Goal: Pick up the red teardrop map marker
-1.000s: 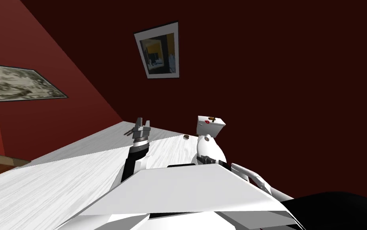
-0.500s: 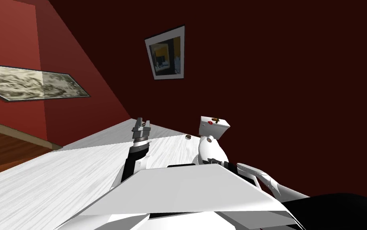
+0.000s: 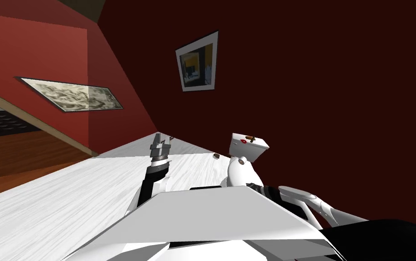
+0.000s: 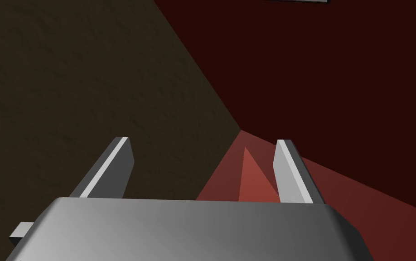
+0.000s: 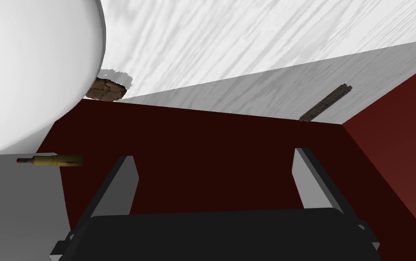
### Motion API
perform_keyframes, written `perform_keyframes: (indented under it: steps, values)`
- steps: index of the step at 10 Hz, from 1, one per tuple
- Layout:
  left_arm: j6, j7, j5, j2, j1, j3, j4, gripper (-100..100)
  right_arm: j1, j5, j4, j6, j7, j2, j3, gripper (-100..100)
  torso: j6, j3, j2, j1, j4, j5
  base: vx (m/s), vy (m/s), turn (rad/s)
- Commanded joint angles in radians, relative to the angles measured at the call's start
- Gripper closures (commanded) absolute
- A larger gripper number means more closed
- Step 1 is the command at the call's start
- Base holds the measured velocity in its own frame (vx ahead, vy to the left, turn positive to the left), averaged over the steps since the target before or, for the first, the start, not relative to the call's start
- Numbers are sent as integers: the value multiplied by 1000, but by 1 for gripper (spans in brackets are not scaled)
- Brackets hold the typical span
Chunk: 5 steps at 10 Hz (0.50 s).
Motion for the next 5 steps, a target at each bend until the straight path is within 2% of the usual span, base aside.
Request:
perform_keyframes:
  steps: [1, 2, 3, 4, 5]
  values:
    - [0, 0, 0, 0, 0, 0, 0, 0, 3, 11, 30, 25, 11, -50, 19, -100, 0, 0, 0, 0, 0, 0, 19, -12, 210]
    - [0, 0, 0, 0, 0, 0, 0, 0, 3, 11, 30, 25, 11, -76, 19, -100, -1, -1, -1, 0, 0, 0, 24, -15, 114]
    - [0, 0, 0, 0, 0, 0, 0, 0, -2, 22, 48, 55, 16, -109, 39, -100, 0, -1, -2, 0, 0, 0, 38, -16, 240]
    - [0, 0, 0, 0, 0, 0, 0, 0, -2, 22, 48, 55, 16, -131, 39, -100, -1, -1, -2, 0, -1, 0, 36, -23, 128]
    - [0, 0, 0, 0, 0, 0, 0, 0, -6, 33, 65, 86, 23, -175, 57, -100, 0, -1, -2, 0, -1, 0, 47, -21, 226]
